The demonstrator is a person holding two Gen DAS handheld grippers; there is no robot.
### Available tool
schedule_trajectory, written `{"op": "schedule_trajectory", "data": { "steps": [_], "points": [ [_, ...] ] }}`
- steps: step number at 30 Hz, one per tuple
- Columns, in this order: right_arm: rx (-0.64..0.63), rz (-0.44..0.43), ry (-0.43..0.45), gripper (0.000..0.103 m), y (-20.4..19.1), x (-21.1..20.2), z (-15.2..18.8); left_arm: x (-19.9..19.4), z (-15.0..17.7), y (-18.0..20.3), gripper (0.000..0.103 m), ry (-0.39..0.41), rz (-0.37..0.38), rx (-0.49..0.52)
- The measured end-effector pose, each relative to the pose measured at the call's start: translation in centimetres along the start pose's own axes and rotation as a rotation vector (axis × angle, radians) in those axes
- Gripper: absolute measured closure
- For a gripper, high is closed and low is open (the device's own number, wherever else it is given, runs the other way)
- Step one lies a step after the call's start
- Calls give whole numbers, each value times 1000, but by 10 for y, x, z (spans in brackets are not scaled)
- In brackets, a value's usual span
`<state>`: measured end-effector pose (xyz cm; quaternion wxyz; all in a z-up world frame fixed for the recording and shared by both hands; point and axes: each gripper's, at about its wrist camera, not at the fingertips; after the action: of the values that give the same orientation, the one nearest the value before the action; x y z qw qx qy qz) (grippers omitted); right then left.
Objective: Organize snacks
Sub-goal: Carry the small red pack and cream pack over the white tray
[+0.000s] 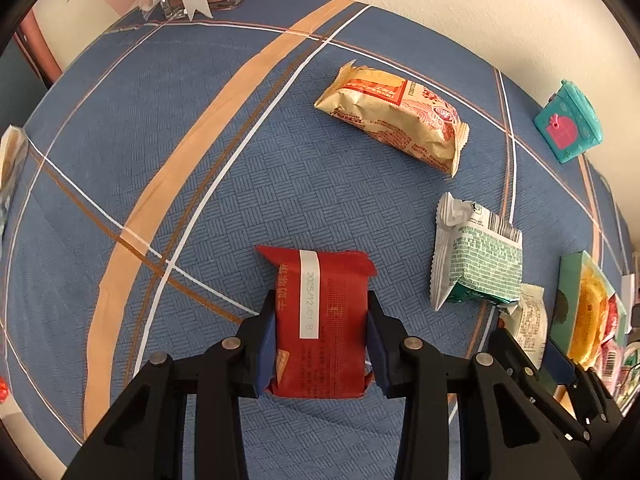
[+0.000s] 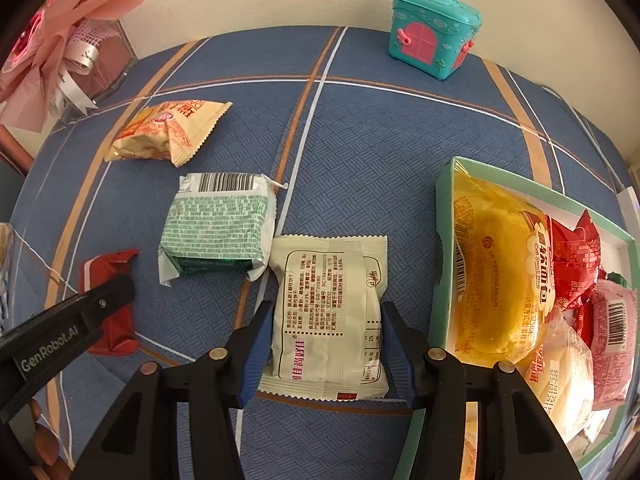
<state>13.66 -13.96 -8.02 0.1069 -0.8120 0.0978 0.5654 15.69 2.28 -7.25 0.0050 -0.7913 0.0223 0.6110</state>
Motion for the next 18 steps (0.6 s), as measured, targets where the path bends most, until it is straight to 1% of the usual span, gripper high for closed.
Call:
{"op": "schedule_trajectory", "data": {
  "steps": [3, 6, 11, 18],
  "points": [
    [-13, 12, 5, 47, 0, 1, 0, 2, -2, 5, 62, 3, -22, 13],
    [-33, 28, 17, 47, -3, 2, 2, 2, -3, 10, 62, 7, -26, 9],
    [-25, 29, 12, 48, -4, 1, 4, -1, -3, 5, 62, 16, 15, -25],
    [-12, 15, 16, 48, -1, -11, 2, -8, -1, 7, 62, 31, 38, -33]
  ]
}}
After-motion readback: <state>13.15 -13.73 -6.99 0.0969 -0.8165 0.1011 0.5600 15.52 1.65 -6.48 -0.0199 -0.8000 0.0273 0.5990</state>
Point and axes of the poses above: each gripper's, at about its wrist camera, not at the fingertips, and x roughly the way its jaws point, y to its right, z to its underside, and after that the axes turned 13 degrees about x, right-handed
